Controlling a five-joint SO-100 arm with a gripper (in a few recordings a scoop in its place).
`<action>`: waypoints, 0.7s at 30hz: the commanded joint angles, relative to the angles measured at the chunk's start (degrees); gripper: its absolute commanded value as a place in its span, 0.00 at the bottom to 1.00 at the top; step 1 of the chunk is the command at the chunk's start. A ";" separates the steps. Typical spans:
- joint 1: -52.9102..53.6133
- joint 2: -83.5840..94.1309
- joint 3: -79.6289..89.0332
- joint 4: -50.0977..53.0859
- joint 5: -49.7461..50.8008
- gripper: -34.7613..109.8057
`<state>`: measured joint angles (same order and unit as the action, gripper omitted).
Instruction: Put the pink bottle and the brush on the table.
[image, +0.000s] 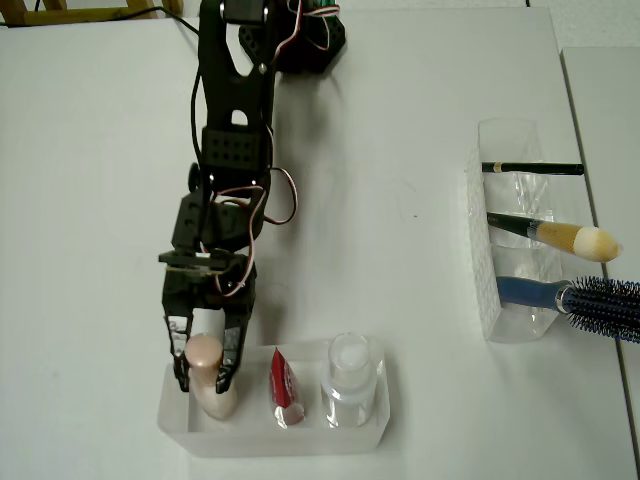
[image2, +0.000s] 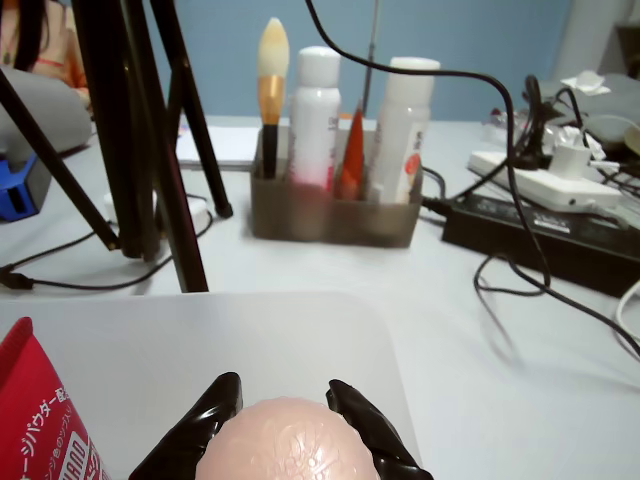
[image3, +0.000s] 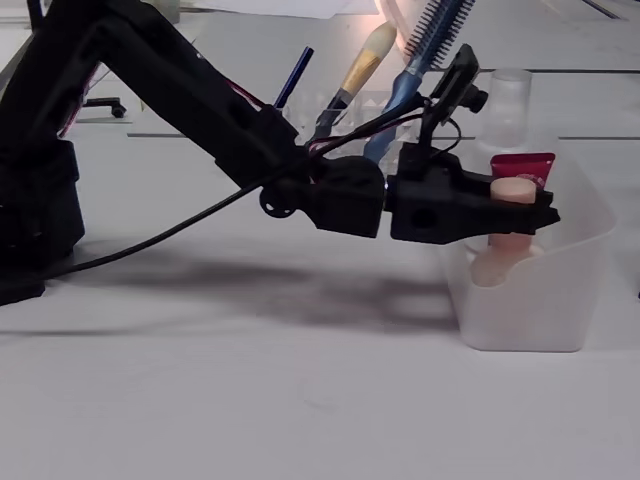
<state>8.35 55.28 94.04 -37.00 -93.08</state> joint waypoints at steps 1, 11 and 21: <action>0.62 6.33 1.14 0.97 0.35 0.24; 0.35 15.03 1.93 10.55 3.60 0.24; 0.35 25.58 0.70 28.21 4.83 0.24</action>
<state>8.26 74.18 95.27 -11.43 -87.98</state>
